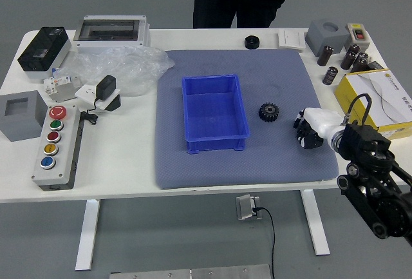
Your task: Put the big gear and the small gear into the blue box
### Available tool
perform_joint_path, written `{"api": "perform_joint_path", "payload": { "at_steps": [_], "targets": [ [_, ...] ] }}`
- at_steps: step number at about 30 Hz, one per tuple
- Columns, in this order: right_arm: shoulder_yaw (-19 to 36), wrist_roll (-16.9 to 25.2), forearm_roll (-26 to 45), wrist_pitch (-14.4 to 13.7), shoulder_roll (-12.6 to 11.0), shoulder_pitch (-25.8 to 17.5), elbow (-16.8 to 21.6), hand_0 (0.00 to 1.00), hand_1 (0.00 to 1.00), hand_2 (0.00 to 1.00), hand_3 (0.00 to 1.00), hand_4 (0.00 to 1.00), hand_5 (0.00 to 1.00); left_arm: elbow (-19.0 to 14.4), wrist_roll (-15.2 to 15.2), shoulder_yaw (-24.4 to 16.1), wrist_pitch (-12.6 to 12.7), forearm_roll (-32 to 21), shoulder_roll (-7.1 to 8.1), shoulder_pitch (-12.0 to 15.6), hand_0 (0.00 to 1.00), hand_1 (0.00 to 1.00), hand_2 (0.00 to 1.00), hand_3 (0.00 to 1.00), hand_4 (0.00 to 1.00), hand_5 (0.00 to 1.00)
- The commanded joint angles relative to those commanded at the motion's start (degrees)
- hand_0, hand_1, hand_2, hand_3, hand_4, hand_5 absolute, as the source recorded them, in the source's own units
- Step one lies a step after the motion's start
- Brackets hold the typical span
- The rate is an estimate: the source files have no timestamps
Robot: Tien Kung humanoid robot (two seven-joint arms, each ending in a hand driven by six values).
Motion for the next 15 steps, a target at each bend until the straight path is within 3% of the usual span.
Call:
{"api": "perform_joint_path", "payload": {
  "at_steps": [2, 3, 8, 9, 15],
  "targets": [
    [0.03, -0.01, 0.00, -0.13, -0.02, 0.03, -0.10, 0.643, 0.575, 0.603, 0.614, 0.536, 0.115, 0.00, 0.01, 0.01, 0.00, -0.03, -0.01, -0.01, 0.779, 0.747, 0.739, 0.676, 0.549, 0.244],
    [0.04, -0.02, 0.00, -0.19, -0.02, 0.05, -0.14, 0.616, 0.518, 0.557, 0.594, 0.539, 0.112, 0.00, 0.01, 0.00, 0.00, -0.03, 0.00, -0.01, 0.779, 0.748, 0.740, 0.675, 0.548, 0.245],
    [0.10, -0.06, 0.00, -0.46, 0.04, 0.18, -0.28, 0.616, 0.518, 0.557, 0.594, 0.539, 0.112, 0.00, 0.03, 0.01, 0.00, -0.05, 0.03, 0.02, 0.779, 0.748, 0.740, 0.675, 0.548, 0.245],
    [0.10, -0.07, 0.00, -0.50, 0.06, 0.19, -0.30, 0.582, 0.465, 0.527, 0.573, 0.535, 0.094, 0.00, 0.03, 0.02, -0.01, -0.07, 0.03, 0.03, 0.780, 0.749, 0.740, 0.674, 0.547, 0.245],
    [0.16, -0.12, 0.00, -0.73, 0.15, 0.25, -0.37, 0.582, 0.451, 0.514, 0.567, 0.526, 0.092, 0.00, 0.03, 0.15, -0.04, -0.13, -0.01, 0.07, 0.780, 0.748, 0.740, 0.674, 0.546, 0.246]
  ]
}}
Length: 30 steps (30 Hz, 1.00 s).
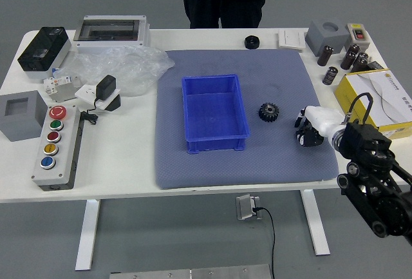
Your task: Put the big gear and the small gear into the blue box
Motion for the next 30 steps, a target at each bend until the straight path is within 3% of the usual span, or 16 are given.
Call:
{"api": "perform_joint_path", "payload": {
  "at_steps": [29, 30],
  "targets": [
    [2.14, -0.18, 0.00, 0.03, -0.06, 0.63, 0.50, 0.594, 0.439, 0.501, 0.559, 0.492, 0.072, 0.00, 0.13, -0.36, -0.04, 0.49, 0.03, 0.04, 0.780, 0.749, 0.740, 0.675, 0.546, 0.246],
    [2.66, -0.28, 0.00, 0.57, -0.11, 0.59, 0.95, 0.617, 0.553, 0.662, 0.652, 0.544, 0.151, 0.00, 0.12, -0.38, -0.03, 0.48, 0.04, 0.01, 0.780, 0.749, 0.740, 0.675, 0.546, 0.245]
  ]
}}
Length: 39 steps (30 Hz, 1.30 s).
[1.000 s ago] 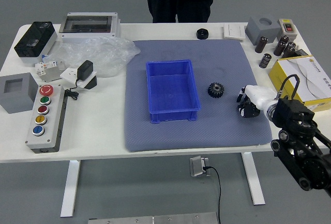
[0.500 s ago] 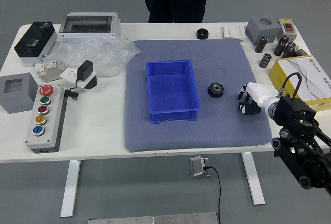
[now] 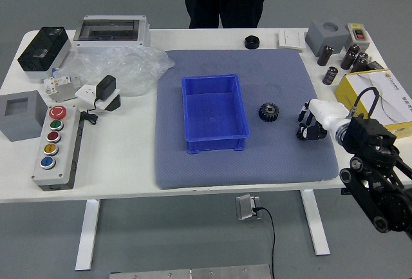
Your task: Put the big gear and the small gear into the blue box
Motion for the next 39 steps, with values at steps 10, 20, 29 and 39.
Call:
{"api": "perform_joint_path", "payload": {
  "at_steps": [10, 20, 29, 39],
  "targets": [
    [2.56, -2.31, 0.00, 9.20, -1.07, -0.53, 6.34, 0.724, 0.696, 0.788, 0.848, 0.759, 0.316, 0.00, 0.02, -0.28, 0.02, 0.12, 0.04, -0.04, 0.780, 0.749, 0.739, 0.675, 0.546, 0.245],
    [1.72, -3.32, 0.00, 13.16, -0.90, -0.85, 7.72, 0.759, 0.716, 0.823, 0.900, 0.824, 0.367, 0.00, 0.06, -0.37, 0.01, 0.19, 0.00, 0.00, 0.779, 0.748, 0.740, 0.675, 0.546, 0.245],
    [0.80, -3.16, 0.00, 10.99, -0.47, -0.76, 5.41, 0.743, 0.697, 0.793, 0.863, 0.823, 0.352, 0.00, 0.06, -0.41, 0.01, 0.27, 0.00, -0.09, 0.779, 0.749, 0.740, 0.675, 0.545, 0.245],
    [0.07, -2.63, 0.00, 8.40, -0.72, -0.40, 3.05, 0.684, 0.620, 0.700, 0.706, 0.775, 0.327, 0.00, 0.07, -0.36, 0.00, 0.31, -0.05, -0.07, 0.779, 0.748, 0.740, 0.674, 0.545, 0.244]
  ]
}}
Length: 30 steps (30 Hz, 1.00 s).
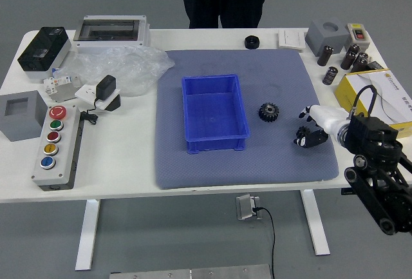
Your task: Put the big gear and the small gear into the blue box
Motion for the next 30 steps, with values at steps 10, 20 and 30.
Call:
{"api": "perform_joint_path", "payload": {
  "at_steps": [10, 20, 30],
  "targets": [
    [-0.59, 0.09, 0.00, -0.50, -0.25, 0.28, -0.90, 0.662, 0.583, 0.636, 0.638, 0.686, 0.291, 0.00, -0.03, 0.09, 0.00, 0.03, 0.02, -0.03, 0.779, 0.749, 0.740, 0.674, 0.545, 0.244],
    [-1.24, -0.02, 0.00, -0.41, 0.07, 0.60, -1.07, 0.645, 0.561, 0.603, 0.633, 0.658, 0.280, 0.00, 0.00, 0.11, -0.03, 0.12, 0.05, -0.02, 0.779, 0.748, 0.739, 0.674, 0.545, 0.245],
    [-1.86, -0.15, 0.00, -0.06, 0.37, 0.85, -1.41, 0.633, 0.544, 0.579, 0.629, 0.658, 0.287, 0.00, 0.02, 0.10, -0.03, 0.13, 0.02, -0.05, 0.779, 0.749, 0.740, 0.674, 0.545, 0.244]
  ]
}}
